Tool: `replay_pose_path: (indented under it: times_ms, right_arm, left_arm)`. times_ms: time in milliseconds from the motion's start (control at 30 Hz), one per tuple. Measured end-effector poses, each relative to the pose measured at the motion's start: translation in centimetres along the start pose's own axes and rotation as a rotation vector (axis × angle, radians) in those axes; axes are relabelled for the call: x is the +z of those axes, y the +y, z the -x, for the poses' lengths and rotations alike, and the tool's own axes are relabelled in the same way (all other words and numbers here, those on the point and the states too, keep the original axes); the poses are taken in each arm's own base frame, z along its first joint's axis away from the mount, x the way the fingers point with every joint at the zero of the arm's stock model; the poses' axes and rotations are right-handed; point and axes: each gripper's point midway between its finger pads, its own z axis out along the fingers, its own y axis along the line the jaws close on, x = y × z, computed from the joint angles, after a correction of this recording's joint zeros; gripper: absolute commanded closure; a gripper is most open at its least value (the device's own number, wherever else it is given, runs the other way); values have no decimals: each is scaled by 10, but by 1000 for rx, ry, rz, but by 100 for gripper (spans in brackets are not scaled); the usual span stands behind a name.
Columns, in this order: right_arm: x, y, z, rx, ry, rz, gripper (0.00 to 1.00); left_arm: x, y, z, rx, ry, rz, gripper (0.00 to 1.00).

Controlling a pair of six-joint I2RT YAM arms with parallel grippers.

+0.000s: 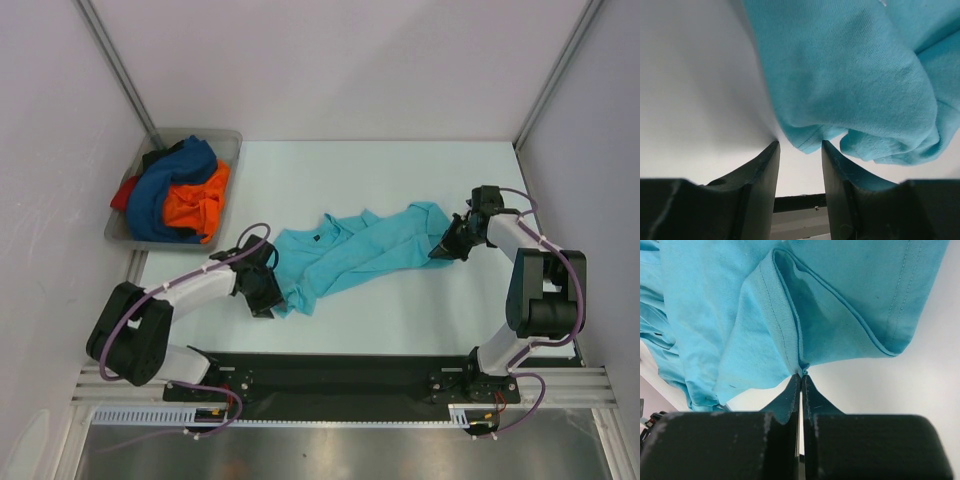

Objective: Fold and stack the t-shirts
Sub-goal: Flatten the tshirt out

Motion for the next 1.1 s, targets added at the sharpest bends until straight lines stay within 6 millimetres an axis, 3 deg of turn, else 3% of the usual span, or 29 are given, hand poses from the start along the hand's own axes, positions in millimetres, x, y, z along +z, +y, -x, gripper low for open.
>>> replay_pose_path:
  times_ms: [467, 700, 800, 867, 1100]
  right_arm:
    - [0, 0, 0, 0, 0, 0, 100]
    - [0, 0, 0, 0, 0, 0, 100]
    - [0, 0, 0, 0, 0, 0, 100]
    - [-1, 0, 0, -1, -1, 1, 100]
    - [-2, 1, 0, -1, -2, 0, 100]
  left_arm:
    - [6, -10, -4, -49, 49, 10, 65]
    - [8, -9, -5, -56, 68, 37, 79]
    - [8, -8, -5, -55, 66, 44, 89]
    - [7, -9, -4, -51, 62, 41, 100]
    - [4, -4, 5, -7, 11, 86, 100]
